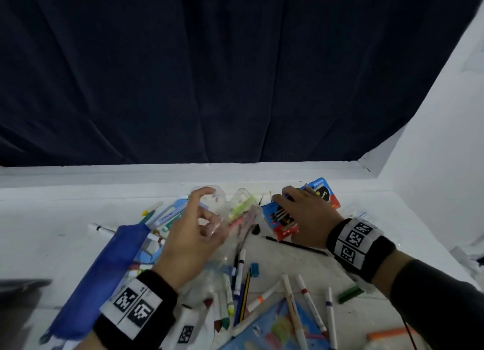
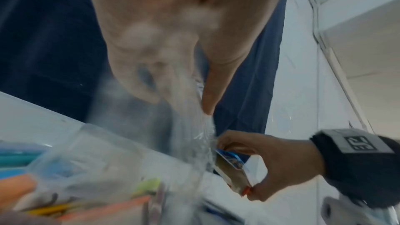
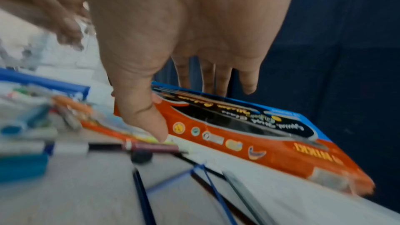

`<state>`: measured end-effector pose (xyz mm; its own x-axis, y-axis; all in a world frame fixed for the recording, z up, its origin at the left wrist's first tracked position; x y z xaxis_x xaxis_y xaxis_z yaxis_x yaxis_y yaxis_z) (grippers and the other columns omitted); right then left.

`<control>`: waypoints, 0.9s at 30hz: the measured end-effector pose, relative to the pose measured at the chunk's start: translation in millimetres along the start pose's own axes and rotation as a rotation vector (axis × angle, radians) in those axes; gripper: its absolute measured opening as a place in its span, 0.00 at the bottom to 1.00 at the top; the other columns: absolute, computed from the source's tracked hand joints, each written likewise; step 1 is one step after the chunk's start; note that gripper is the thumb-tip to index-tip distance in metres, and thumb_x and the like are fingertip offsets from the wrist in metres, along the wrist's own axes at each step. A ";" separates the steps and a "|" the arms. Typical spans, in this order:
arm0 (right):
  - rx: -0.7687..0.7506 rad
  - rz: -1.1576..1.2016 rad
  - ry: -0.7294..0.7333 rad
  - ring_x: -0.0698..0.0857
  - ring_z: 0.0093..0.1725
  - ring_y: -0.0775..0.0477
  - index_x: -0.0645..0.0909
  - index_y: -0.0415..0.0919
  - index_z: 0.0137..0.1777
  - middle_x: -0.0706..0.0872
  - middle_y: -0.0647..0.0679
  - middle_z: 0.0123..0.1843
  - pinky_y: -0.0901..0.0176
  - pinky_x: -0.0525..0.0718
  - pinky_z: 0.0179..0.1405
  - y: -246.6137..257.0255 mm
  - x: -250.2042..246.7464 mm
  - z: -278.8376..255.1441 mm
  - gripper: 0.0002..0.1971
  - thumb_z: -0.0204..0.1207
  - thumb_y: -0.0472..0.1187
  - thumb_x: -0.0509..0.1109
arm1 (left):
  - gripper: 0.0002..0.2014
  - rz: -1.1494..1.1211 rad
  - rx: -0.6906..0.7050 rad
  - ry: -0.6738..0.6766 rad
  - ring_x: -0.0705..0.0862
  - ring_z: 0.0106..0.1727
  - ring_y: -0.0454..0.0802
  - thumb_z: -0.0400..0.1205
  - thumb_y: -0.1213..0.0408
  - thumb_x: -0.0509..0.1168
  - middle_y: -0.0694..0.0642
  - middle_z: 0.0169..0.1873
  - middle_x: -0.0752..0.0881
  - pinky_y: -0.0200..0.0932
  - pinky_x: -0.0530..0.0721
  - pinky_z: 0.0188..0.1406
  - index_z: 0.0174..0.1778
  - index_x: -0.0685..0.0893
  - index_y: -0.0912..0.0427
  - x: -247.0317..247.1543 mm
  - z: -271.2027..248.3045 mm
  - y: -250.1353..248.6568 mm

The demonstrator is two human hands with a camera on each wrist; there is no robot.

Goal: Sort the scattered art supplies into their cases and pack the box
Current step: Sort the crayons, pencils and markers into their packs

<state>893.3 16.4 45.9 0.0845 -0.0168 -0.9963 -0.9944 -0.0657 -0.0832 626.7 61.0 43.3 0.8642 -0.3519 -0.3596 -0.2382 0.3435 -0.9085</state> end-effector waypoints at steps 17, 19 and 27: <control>-0.030 0.470 -0.159 0.71 0.67 0.55 0.64 0.52 0.82 0.71 0.58 0.70 0.58 0.75 0.70 134.5 2.6 -153.5 0.47 0.62 0.69 0.65 | 0.07 0.724 0.241 0.064 0.81 0.52 0.31 0.78 0.56 0.71 0.30 0.45 0.85 0.44 0.69 0.53 0.42 0.83 0.35 -98.6 -187.1 17.0; -0.048 0.445 -0.117 0.72 0.68 0.54 0.62 0.52 0.83 0.71 0.58 0.71 0.56 0.73 0.72 146.6 11.9 -161.0 0.47 0.63 0.70 0.64 | 0.09 0.820 0.185 0.180 0.77 0.50 0.30 0.74 0.54 0.70 0.29 0.44 0.82 0.43 0.64 0.50 0.44 0.81 0.32 -97.3 -207.7 32.8; -0.085 0.325 0.074 0.64 0.77 0.52 0.50 0.56 0.86 0.63 0.57 0.80 0.53 0.62 0.81 183.3 20.8 -178.7 0.46 0.72 0.71 0.63 | 0.23 0.489 -0.001 0.534 0.83 0.61 0.32 0.67 0.43 0.81 0.32 0.58 0.82 0.37 0.81 0.61 0.58 0.89 0.39 -93.4 -245.8 61.4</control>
<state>724.2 -174.3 13.9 -0.2288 -0.1224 -0.9657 -0.9614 -0.1275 0.2439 422.5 -99.1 -31.2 0.3247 -0.5355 -0.7796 -0.5424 0.5698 -0.6174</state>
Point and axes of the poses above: each hand's wrist, its own z-axis towards the middle knuckle, its own x-axis out of the palm, y = z × x, the point moved 1 cm from there along z, towards the middle knuckle
